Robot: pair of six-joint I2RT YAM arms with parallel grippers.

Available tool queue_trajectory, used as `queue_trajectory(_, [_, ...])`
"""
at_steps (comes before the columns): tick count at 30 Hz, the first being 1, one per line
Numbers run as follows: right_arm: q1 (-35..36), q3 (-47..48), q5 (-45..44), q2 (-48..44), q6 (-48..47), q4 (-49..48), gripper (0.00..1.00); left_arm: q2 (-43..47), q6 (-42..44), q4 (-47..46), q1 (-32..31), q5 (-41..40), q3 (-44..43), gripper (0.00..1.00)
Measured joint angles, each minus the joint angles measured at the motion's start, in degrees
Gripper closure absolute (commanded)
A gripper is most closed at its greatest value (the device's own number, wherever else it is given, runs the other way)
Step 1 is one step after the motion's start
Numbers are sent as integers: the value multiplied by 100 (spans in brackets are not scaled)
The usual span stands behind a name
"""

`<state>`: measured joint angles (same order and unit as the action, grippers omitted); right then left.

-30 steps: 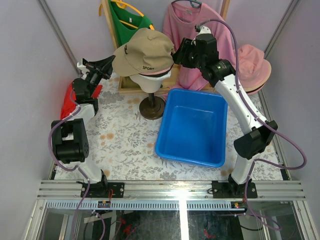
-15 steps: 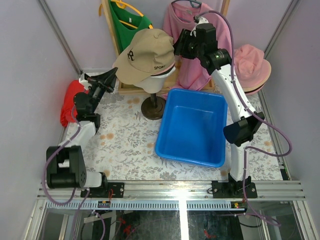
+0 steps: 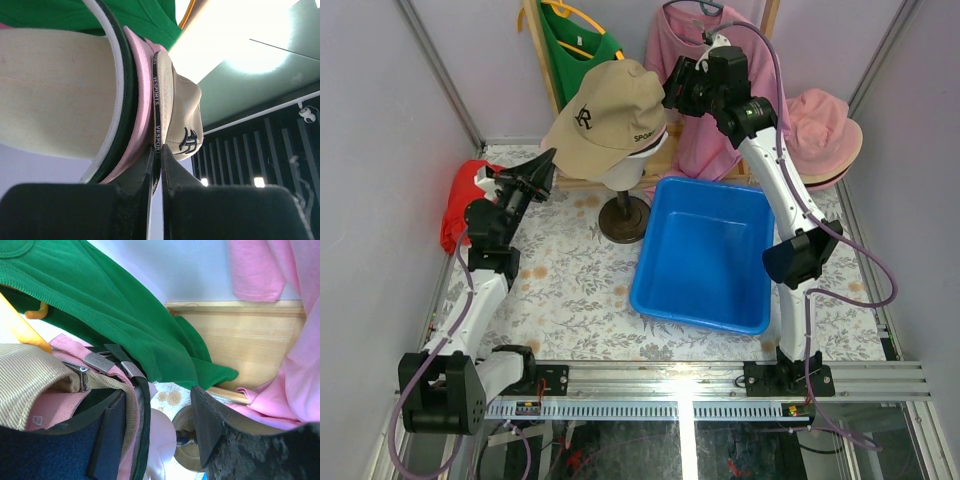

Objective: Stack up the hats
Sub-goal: Stack the hat on the hat.

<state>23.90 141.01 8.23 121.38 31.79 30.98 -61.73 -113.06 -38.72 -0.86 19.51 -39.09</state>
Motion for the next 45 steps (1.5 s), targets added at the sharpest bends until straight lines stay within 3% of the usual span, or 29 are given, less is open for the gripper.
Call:
queue_trajectory(10, [-31,55,55,28,44,39,31,540,70,291,-560,-632,273,97])
queue_trajectory(19, [-186,-713,203,-625,483,-157,29,1014,118,855,-782,-846,372,92])
queue_trajectory(33, [-385,-688,590,-693,999,-179,20,1799,262,2284,-1003,-1222,369,66])
queue_trajectory(45, [-487,-695,848,-693,1115,-219,19,1832,280,2787,-1003,-1425,308,65])
